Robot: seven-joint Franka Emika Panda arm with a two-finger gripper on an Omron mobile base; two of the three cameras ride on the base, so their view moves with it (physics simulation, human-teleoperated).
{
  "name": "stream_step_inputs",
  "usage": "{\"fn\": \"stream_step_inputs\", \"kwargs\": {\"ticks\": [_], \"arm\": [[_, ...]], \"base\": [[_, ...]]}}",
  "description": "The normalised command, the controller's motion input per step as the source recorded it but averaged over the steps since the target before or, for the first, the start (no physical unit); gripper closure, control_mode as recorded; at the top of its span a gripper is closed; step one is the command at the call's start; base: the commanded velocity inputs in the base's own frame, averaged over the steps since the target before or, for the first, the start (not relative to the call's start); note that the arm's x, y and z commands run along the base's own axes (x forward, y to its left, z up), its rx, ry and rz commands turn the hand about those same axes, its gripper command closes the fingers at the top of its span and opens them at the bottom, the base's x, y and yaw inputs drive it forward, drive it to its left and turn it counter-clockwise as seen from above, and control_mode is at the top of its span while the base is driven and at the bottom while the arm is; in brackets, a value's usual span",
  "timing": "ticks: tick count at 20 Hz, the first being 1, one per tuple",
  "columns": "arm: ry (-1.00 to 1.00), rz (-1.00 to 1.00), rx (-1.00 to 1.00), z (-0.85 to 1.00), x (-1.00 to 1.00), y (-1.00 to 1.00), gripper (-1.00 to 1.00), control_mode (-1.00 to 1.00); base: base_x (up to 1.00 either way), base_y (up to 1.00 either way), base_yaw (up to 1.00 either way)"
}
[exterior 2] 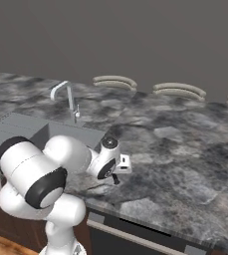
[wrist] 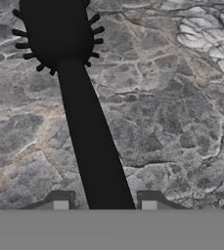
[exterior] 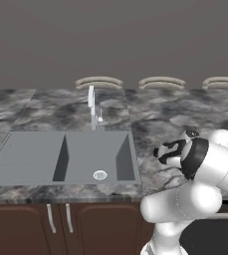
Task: Grab the spray bottle from the cabinet, then place it next to the cutting board for sanitizing. Then grab the dish brush from the countertop next to the sink and place it next to the cutting board.
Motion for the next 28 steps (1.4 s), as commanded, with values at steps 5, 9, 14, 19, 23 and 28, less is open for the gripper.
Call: {"fn": "stream_step_inputs", "kwargs": {"ticks": [5,9,14,19,23,28], "arm": [[0.00,0.00,0.00,-0.21,0.00,0.00,1.00,-1.00],[-0.14,0.00,0.00,0.02,-0.69,0.00,1.00,-1.00],[-0.26,0.00,0.00,0.46,-0.82,0.00,1.00,-1.00],[-0.30,-0.01,0.00,0.97,-0.60,0.00,1.00,-1.00],[-0.28,-0.02,0.00,1.00,-0.48,0.00,1.00,-1.00],[-0.34,-0.01,0.00,1.00,-0.43,0.00,1.00,-1.00]], "base": [[0.00,0.00,0.00],[0.00,0.00,0.00],[0.00,0.00,0.00],[0.00,0.00,0.00],[0.00,0.00,0.00],[0.00,0.00,0.00]]}}
